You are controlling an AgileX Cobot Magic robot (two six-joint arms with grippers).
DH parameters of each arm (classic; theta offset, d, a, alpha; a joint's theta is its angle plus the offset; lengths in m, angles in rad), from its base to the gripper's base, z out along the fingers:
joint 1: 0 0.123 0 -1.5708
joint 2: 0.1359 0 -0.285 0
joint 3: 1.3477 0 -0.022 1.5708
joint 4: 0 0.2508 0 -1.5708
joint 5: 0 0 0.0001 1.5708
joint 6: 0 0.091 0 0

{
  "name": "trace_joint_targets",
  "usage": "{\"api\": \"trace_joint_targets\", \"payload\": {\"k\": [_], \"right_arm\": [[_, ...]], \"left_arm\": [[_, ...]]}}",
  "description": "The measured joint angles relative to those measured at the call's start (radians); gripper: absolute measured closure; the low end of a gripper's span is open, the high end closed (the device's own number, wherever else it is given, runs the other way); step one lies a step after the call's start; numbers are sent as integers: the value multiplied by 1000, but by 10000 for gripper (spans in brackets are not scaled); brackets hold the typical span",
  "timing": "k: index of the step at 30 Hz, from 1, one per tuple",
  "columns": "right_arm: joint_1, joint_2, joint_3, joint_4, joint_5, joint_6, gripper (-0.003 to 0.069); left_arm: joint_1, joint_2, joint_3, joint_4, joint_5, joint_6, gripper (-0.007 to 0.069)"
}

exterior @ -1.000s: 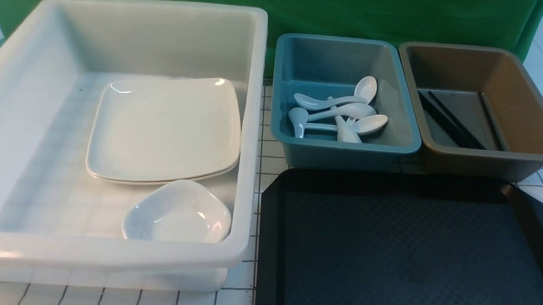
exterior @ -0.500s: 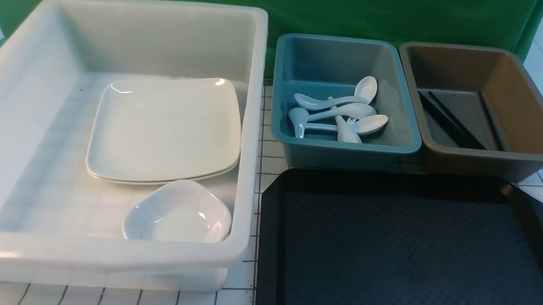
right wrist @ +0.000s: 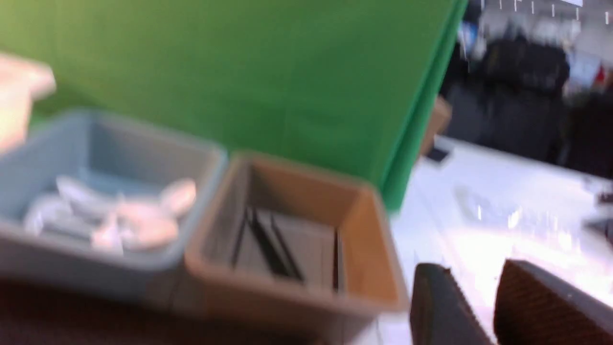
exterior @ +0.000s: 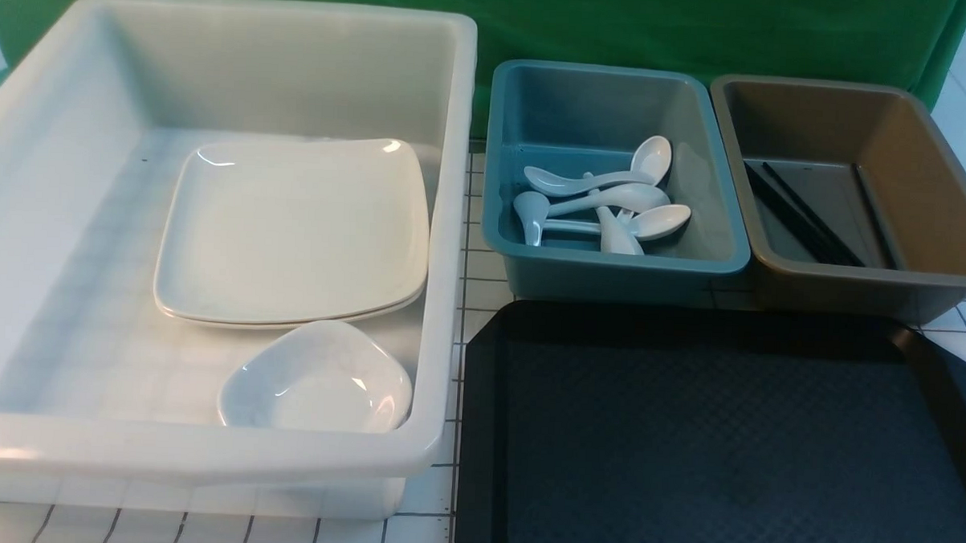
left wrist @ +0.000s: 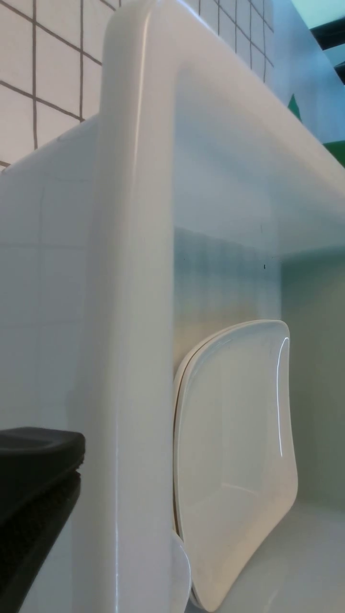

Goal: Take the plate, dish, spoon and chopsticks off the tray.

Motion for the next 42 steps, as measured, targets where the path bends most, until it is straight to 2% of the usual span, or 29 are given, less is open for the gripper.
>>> {"api": "trace_joint_targets", "payload": {"k": [5, 7, 11, 42], "right_arm": [[-10, -180, 266, 0, -37, 13, 420], [-11, -258, 317, 0, 12, 55, 419], [-2, -287, 331, -4, 107, 102, 419], [21, -288, 331, -4, 113, 81, 419]], "left_arm": [[0, 0, 0, 0, 0, 0, 645], [0, 0, 0, 0, 0, 0, 645], [0, 0, 0, 0, 4, 0, 645], [0, 0, 0, 7, 3, 4, 645]]}}
